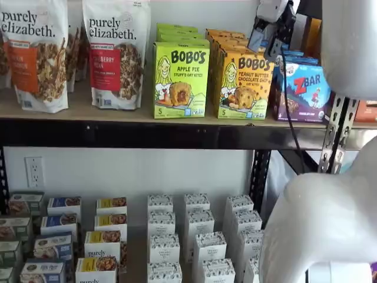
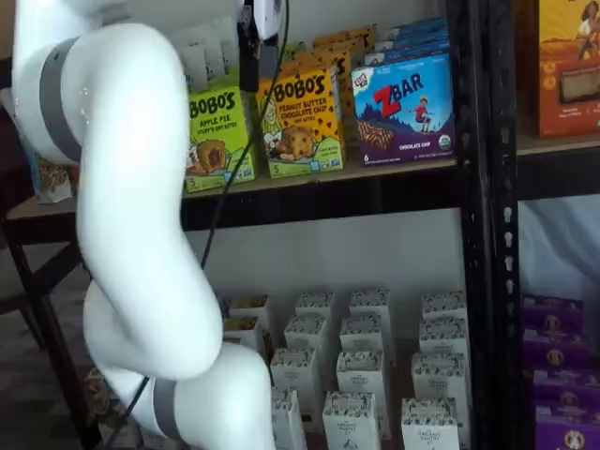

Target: Pick up the orange box on the top shelf, the fifth box from the left

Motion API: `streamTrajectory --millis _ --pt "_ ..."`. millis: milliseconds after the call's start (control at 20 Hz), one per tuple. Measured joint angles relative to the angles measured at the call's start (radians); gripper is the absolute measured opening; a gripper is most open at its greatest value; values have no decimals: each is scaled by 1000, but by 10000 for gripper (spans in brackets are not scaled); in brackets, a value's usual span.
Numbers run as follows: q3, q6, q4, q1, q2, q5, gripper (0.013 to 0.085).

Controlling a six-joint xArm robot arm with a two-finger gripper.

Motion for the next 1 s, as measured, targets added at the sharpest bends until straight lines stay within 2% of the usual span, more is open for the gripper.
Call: streamTrajectory --millis 150,400,550,750,1000 --pt "38 -4 15 -7 -29 -55 850" --pt "52 -14 28 -20 -37 -82 850" --pt "42 -21 35 -30 -27 -79 850" --pt "36 -27 38 -34 -16 -123 850" --pt "-3 -20 21 -21 18 -151 850"
